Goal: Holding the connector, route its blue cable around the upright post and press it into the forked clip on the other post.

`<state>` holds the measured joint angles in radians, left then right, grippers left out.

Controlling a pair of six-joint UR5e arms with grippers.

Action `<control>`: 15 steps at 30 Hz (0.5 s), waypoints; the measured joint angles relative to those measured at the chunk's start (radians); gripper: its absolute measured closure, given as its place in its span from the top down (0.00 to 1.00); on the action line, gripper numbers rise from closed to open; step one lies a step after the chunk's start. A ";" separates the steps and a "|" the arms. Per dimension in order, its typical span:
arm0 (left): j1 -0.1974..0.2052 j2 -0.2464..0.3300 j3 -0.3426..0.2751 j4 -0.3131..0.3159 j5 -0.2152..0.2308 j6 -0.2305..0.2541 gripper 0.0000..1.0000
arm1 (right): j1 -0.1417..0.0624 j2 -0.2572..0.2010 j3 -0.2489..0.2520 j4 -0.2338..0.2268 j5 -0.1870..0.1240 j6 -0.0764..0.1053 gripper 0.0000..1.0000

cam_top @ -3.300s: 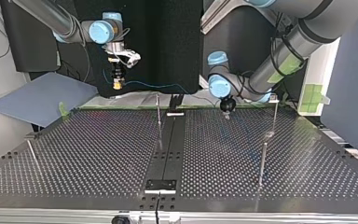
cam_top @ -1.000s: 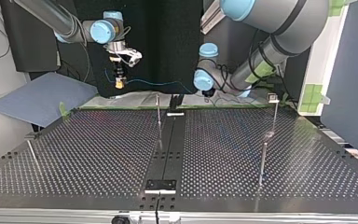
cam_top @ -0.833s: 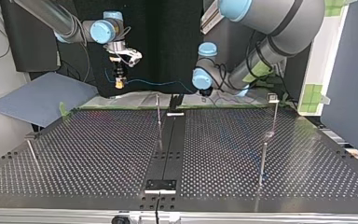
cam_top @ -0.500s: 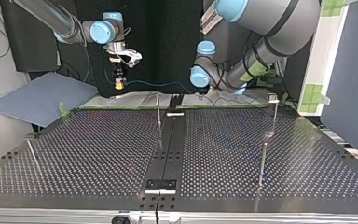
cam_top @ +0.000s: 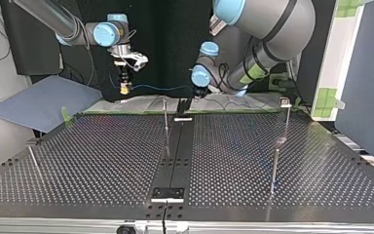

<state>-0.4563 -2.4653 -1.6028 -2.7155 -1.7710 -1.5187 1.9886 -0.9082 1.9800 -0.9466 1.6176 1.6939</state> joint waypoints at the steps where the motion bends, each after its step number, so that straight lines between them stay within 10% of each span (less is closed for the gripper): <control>1: -0.005 -0.001 0.002 0.007 0.008 -0.007 1.00 | -0.001 0.000 0.000 0.000 -0.001 0.000 0.16; 15: -0.046 -0.002 0.006 0.082 0.134 -0.134 1.00 | -0.023 0.000 -0.005 0.003 -0.004 0.000 0.16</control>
<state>-0.5022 -2.4668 -1.5967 -2.6336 -1.6372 -1.6523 1.9657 -0.9079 1.9754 -0.9436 1.6139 1.6938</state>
